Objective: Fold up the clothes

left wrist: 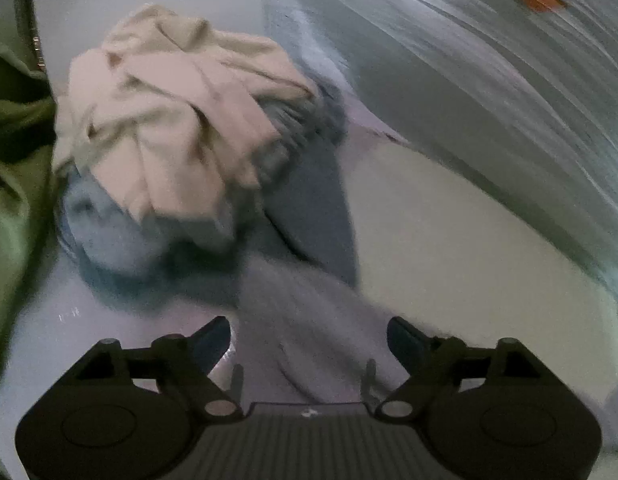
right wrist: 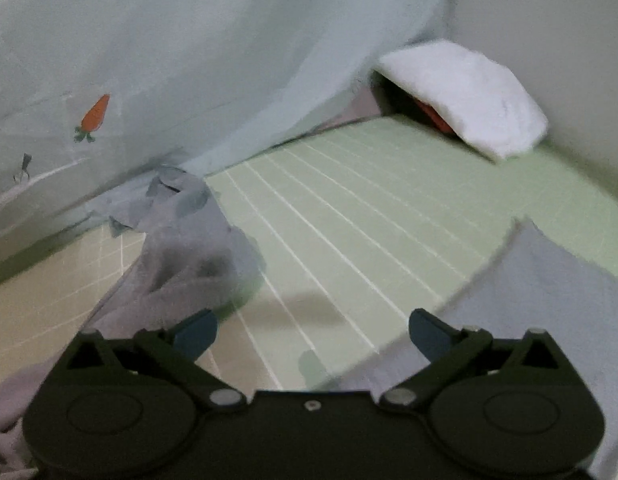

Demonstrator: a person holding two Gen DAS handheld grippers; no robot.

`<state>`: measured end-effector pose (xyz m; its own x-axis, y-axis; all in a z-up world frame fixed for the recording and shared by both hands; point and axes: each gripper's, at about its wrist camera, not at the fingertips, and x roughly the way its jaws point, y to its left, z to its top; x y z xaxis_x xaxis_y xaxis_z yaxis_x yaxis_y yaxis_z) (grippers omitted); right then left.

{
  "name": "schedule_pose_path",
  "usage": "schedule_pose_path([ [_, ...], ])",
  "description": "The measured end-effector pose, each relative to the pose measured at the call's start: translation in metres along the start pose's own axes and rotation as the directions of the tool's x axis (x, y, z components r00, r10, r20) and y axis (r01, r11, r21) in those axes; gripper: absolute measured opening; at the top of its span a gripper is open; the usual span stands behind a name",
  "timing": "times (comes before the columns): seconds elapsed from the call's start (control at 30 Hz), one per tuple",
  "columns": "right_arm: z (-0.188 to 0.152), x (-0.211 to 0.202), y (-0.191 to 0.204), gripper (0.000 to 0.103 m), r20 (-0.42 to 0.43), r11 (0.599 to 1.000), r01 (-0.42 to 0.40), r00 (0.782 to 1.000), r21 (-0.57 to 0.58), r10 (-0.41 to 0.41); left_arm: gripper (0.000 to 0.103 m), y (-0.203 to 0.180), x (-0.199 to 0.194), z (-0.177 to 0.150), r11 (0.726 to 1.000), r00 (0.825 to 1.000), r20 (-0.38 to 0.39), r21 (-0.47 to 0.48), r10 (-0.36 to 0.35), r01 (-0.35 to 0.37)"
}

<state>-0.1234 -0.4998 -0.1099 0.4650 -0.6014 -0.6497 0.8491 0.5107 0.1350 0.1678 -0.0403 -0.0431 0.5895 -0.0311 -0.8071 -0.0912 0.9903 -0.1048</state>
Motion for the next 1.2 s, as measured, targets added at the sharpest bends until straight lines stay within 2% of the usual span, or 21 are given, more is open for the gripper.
schedule_pose_path([
  [0.07, -0.006, -0.011, -0.017, 0.103, -0.009, 0.998, -0.024, 1.0, 0.057, 0.024, 0.087, -0.014, -0.007, -0.021, 0.999, 0.999, -0.028, 0.038, -0.016, 0.017],
  [0.17, -0.009, -0.024, -0.039, 0.103, -0.016, 0.997, -0.041, 0.999, 0.066, 0.042, 0.087, -0.034, -0.017, -0.056, 0.996, 0.997, -0.07, 0.088, -0.027, 0.033],
  [0.3, -0.006, -0.029, -0.067, 0.103, -0.046, 0.99, -0.085, 0.995, 0.111, 0.091, 0.09, -0.055, -0.026, -0.096, 0.994, 0.992, -0.128, 0.108, -0.019, 0.033],
  [0.43, -0.005, -0.023, -0.086, 0.103, -0.114, 0.983, -0.145, 0.981, 0.112, 0.158, 0.09, -0.075, -0.025, -0.128, 0.996, 0.979, -0.204, 0.093, 0.023, -0.003],
  [0.57, 0.003, -0.003, -0.097, 0.103, -0.198, 0.969, -0.199, 0.954, 0.148, 0.226, 0.09, -0.092, -0.024, -0.148, 0.996, 0.972, -0.233, 0.083, 0.043, -0.024],
  [0.7, 0.013, 0.029, -0.111, 0.103, -0.263, 0.913, -0.217, 0.912, 0.346, 0.316, 0.09, -0.099, -0.024, -0.153, 0.997, 0.968, -0.24, 0.052, 0.074, -0.063],
  [0.83, 0.021, 0.069, -0.113, 0.102, -0.255, 0.799, -0.248, 0.86, 0.548, 0.442, 0.091, -0.098, -0.015, -0.147, 0.994, 0.964, -0.242, 0.013, 0.106, -0.106],
  [0.93, 0.025, 0.103, -0.102, 0.09, -0.249, 0.697, -0.243, 0.814, 0.674, 0.525, 0.091, -0.095, -0.001, -0.137, 0.99, 0.956, -0.266, -0.038, 0.123, -0.137],
  [1.0, 0.03, 0.124, -0.09, 0.076, -0.225, 0.642, -0.262, 0.788, 0.72, 0.574, 0.091, -0.094, 0.01, -0.131, 0.987, 0.949, -0.287, -0.054, 0.128, -0.15],
  [1.03, 0.034, 0.134, -0.081, 0.073, -0.224, 0.637, -0.268, 0.781, 0.723, 0.583, 0.092, -0.095, 0.013, -0.129, 0.986, 0.945, -0.3, -0.059, 0.132, -0.157],
  [1.2, 0.053, 0.167, -0.047, 0.054, -0.253, 0.678, -0.268, 0.785, 0.684, 0.565, 0.103, -0.098, 0.027, -0.121, 0.981, 0.935, -0.317, -0.057, 0.159, -0.186],
])
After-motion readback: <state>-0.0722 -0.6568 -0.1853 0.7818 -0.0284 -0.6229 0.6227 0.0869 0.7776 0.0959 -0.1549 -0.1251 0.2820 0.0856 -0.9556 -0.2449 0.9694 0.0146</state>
